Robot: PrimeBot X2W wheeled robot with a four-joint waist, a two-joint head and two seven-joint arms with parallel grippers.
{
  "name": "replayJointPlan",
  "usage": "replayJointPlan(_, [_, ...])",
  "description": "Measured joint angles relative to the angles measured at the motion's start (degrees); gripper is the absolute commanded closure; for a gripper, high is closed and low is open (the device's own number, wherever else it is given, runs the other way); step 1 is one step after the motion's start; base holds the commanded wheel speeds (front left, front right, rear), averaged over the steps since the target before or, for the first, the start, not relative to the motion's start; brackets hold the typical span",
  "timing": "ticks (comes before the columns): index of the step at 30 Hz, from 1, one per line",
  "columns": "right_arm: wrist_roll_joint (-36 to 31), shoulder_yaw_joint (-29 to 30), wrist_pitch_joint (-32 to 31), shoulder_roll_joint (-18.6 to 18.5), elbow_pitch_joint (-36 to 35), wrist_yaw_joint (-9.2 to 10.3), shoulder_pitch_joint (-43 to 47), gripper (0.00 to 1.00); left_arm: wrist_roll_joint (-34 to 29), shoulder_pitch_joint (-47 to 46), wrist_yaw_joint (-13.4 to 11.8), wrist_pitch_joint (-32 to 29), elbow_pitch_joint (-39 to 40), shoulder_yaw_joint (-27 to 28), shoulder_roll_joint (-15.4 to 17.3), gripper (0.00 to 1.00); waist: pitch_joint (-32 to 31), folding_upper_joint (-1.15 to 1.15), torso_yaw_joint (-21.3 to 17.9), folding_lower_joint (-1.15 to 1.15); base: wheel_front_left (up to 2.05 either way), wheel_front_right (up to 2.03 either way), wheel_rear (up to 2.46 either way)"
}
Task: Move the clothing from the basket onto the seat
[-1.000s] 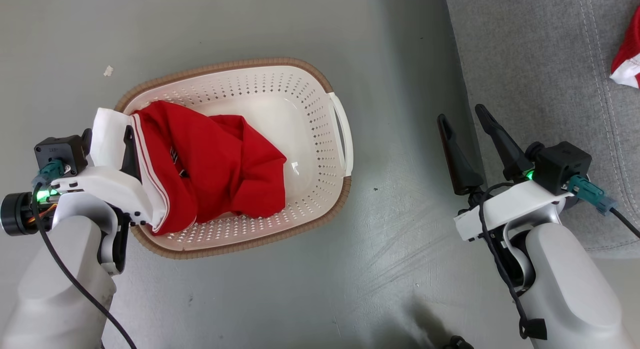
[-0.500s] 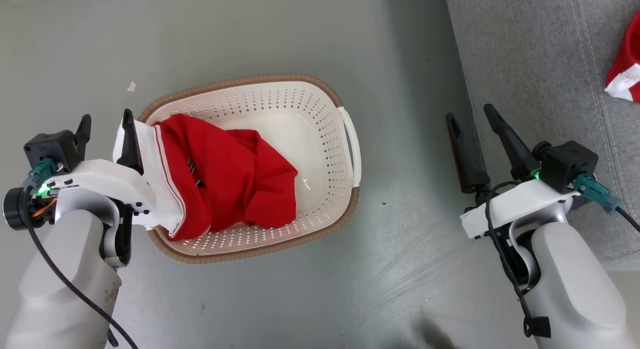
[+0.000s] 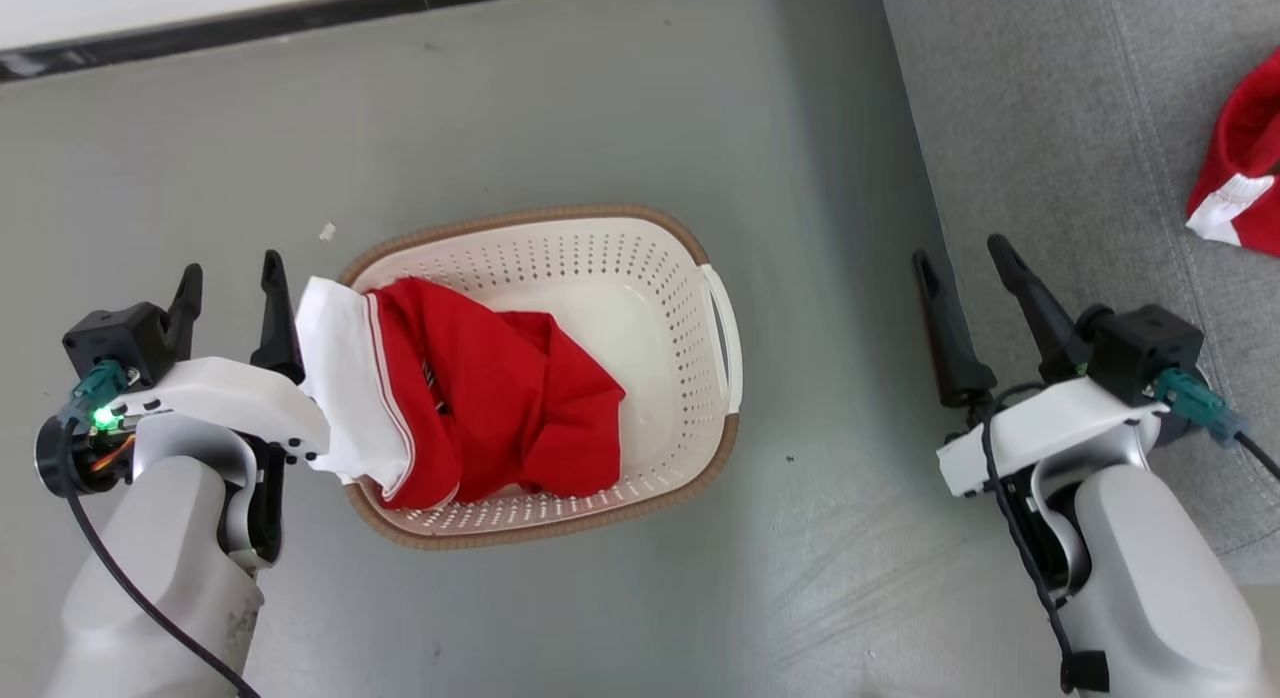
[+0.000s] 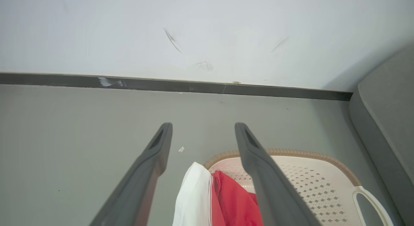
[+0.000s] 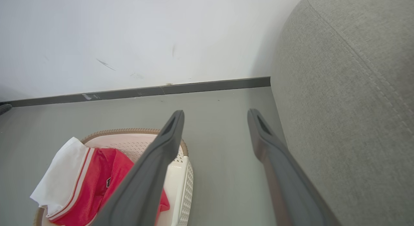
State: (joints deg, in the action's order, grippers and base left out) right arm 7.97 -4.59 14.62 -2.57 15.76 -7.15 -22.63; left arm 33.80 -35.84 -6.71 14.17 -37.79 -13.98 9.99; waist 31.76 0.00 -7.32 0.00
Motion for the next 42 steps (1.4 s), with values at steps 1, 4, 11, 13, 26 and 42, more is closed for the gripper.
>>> replayJointPlan(1, [-0.2,0.2,0.0,0.0,0.2,0.0,0.5,0.0,0.0,0.2,0.1,0.0,0.1,0.1,-0.2,0.0,-0.5,0.0,0.2,0.0,0.0,0.0,0.0])
replayJointPlan(4, [-0.4,0.6,0.0,0.0,0.8,0.0,1.7,0.0,0.1,1.1,0.4,0.0,0.5,0.5,-0.7,0.0,-2.1,0.0,0.6,0.0,0.0,0.0,0.0])
replayJointPlan(11, [-1.0,1.4,0.0,0.0,1.8,0.0,4.2,0.0,0.1,4.2,0.8,0.0,0.8,1.0,-1.2,0.0,-6.2,0.0,1.7,0.0,0.0,0.0,0.0])
replayJointPlan(13, [-1.0,1.6,0.0,0.0,1.9,0.0,5.1,0.0,0.1,5.2,0.9,0.1,0.9,1.2,-1.3,0.0,-7.3,0.0,2.0,0.0,0.0,0.0,0.0])
replayJointPlan(26, [-2.1,1.9,0.0,0.0,3.1,0.0,10.5,0.0,-0.8,10.9,1.4,0.1,5.2,3.3,-2.3,0.0,-15.0,0.0,3.8,0.0,0.0,0.0,0.0])
replayJointPlan(42, [-4.0,2.0,0.0,0.1,3.5,0.0,15.0,0.0,-2.4,17.9,2.1,0.1,9.3,5.0,-3.2,0.0,-23.4,0.0,5.8,0.0,0.0,0.0,0.0])
